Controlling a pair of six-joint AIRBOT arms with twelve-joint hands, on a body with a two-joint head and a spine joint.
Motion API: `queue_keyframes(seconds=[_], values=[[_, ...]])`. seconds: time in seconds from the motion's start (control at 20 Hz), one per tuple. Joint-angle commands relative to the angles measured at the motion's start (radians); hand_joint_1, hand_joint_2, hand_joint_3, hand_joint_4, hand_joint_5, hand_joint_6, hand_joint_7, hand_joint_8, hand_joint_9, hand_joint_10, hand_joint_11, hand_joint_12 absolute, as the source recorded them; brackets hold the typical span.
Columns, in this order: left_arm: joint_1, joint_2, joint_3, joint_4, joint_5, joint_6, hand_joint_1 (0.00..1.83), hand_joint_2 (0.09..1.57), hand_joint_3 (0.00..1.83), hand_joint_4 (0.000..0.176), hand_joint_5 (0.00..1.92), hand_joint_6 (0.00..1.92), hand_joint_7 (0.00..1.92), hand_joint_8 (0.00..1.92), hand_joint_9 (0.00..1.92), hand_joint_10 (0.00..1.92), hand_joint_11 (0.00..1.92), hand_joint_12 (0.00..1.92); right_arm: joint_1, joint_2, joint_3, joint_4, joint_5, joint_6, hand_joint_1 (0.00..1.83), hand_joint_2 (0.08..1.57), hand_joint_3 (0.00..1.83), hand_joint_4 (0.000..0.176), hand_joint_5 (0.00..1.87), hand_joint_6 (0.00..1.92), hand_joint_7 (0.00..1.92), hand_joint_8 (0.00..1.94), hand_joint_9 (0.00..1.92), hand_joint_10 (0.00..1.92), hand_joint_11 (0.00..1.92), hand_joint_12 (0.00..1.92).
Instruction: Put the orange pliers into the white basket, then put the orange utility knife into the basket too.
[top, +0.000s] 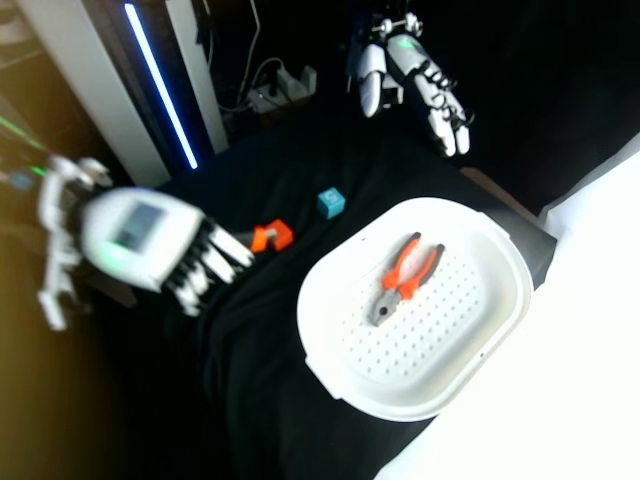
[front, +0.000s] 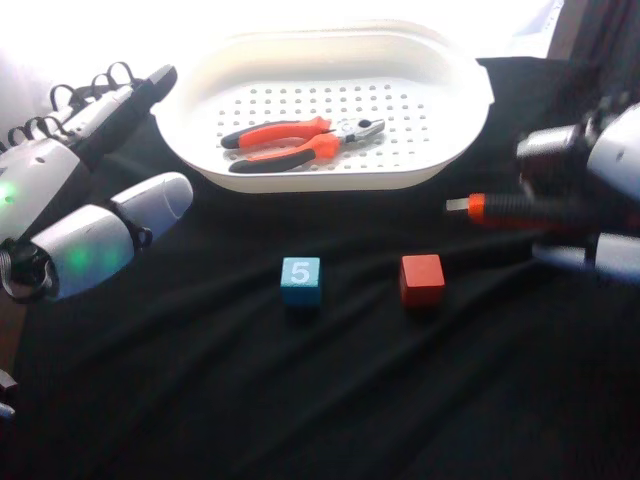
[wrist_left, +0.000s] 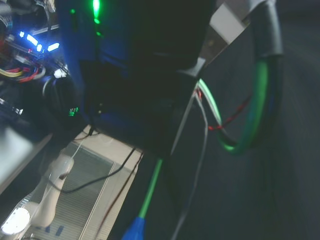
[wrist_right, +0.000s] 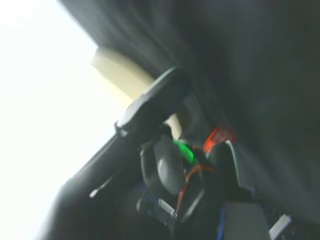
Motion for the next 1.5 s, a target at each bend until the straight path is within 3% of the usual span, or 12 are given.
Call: queue_keyframes(seconds=[0.0,0.2,0.3,0.5,0.85,0.9,0.95,1.0,1.05,1.1,1.35,1.45], values=[[-0.002,0.004,-0.005,0.018,-0.130,-0.007,0.10,1.41,0.00,0.059,0.07,0.00,0.16,0.00,0.29,0.00,0.00,0.39,0.021,0.003,-0.004,-0.016,0.155,0.001,1.42,1.27,0.00,0.000,1.15,1.92,1.44,1.94,1.58,1.92,1.61,1.92],[0.011,0.004,-0.011,0.010,-0.143,-0.008,0.13,1.40,0.00,0.030,0.08,0.00,0.14,0.00,0.28,0.00,0.00,0.38,0.152,-0.015,0.031,-0.062,0.112,0.001,1.41,1.28,0.00,0.000,0.96,1.92,1.29,1.94,1.50,1.92,1.54,1.92],[0.020,0.004,-0.015,0.009,-0.153,-0.009,0.13,1.41,0.00,0.041,0.07,0.00,0.14,0.00,0.29,0.00,0.00,0.36,0.245,-0.064,0.086,-0.091,0.006,0.001,1.45,1.25,0.00,0.071,0.89,1.92,1.25,1.94,1.44,1.92,1.47,1.92],[0.039,0.003,-0.023,0.009,-0.163,-0.011,0.15,1.43,0.00,0.031,0.07,0.00,0.13,0.00,0.29,0.00,0.00,0.42,0.429,-0.247,0.282,-0.109,-0.271,-0.026,1.39,1.26,0.00,0.089,1.04,1.92,1.36,1.94,1.52,1.92,1.57,1.92],[0.039,0.000,-0.018,0.015,-0.153,-0.017,0.14,1.41,0.00,0.037,0.08,0.00,0.17,0.00,0.28,0.00,0.00,0.35,0.480,-0.506,0.574,-0.073,-0.567,-0.026,1.26,1.26,0.00,0.115,0.96,1.92,1.24,1.94,1.39,1.92,1.46,1.92],[0.039,0.000,-0.018,0.015,-0.154,-0.019,0.15,1.42,0.01,0.023,0.07,0.00,0.15,0.00,0.27,0.00,0.00,0.36,0.480,-0.518,0.588,-0.070,-0.588,-0.026,0.93,1.32,0.03,0.046,0.64,1.70,0.79,1.94,0.90,1.92,1.00,1.92],[0.039,0.000,-0.018,0.015,-0.158,-0.022,0.16,1.42,0.00,0.013,0.08,0.00,0.16,0.00,0.29,0.01,0.00,0.41,0.480,-0.525,0.593,-0.070,-0.600,-0.026,1.04,1.34,0.01,0.000,0.53,1.62,0.68,1.70,0.59,1.79,0.56,1.92],[0.039,0.001,-0.018,0.015,-0.160,-0.023,0.17,1.42,0.00,0.004,0.09,0.00,0.18,0.00,0.30,0.01,0.00,0.44,0.480,-0.525,0.591,-0.070,-0.600,-0.026,0.78,1.25,0.00,0.000,0.23,0.70,0.29,0.71,0.23,0.87,0.11,1.39],[0.039,0.001,-0.018,0.014,-0.160,-0.023,0.17,1.41,0.00,0.008,0.10,0.00,0.19,0.00,0.30,0.01,0.00,0.47,0.480,-0.525,0.588,-0.070,-0.599,-0.026,0.66,1.25,0.00,0.000,0.10,0.21,0.12,0.21,0.10,0.29,0.02,0.84],[0.039,0.001,-0.018,0.014,-0.160,-0.023,0.16,1.40,0.00,0.012,0.09,0.00,0.18,0.00,0.28,0.00,0.00,0.47,0.480,-0.525,0.586,-0.070,-0.598,-0.026,0.54,1.24,0.00,0.026,0.02,0.04,0.02,0.04,0.02,0.06,0.00,0.17],[0.039,0.000,-0.014,0.009,-0.155,-0.025,0.15,1.40,0.00,0.009,0.06,0.00,0.14,0.00,0.26,0.00,0.00,0.38,0.485,-0.449,0.491,-0.070,-0.499,-0.026,0.40,1.17,0.00,0.051,0.00,0.00,0.00,0.00,0.00,0.00,0.00,0.00],[0.039,0.003,-0.017,0.007,-0.157,-0.025,0.15,1.40,0.00,0.023,0.06,0.00,0.14,0.00,0.24,0.00,0.00,0.41,0.485,-0.365,0.403,-0.069,-0.413,-0.026,0.32,1.10,0.00,0.030,0.00,0.00,0.00,0.00,0.00,0.00,0.00,0.00]])
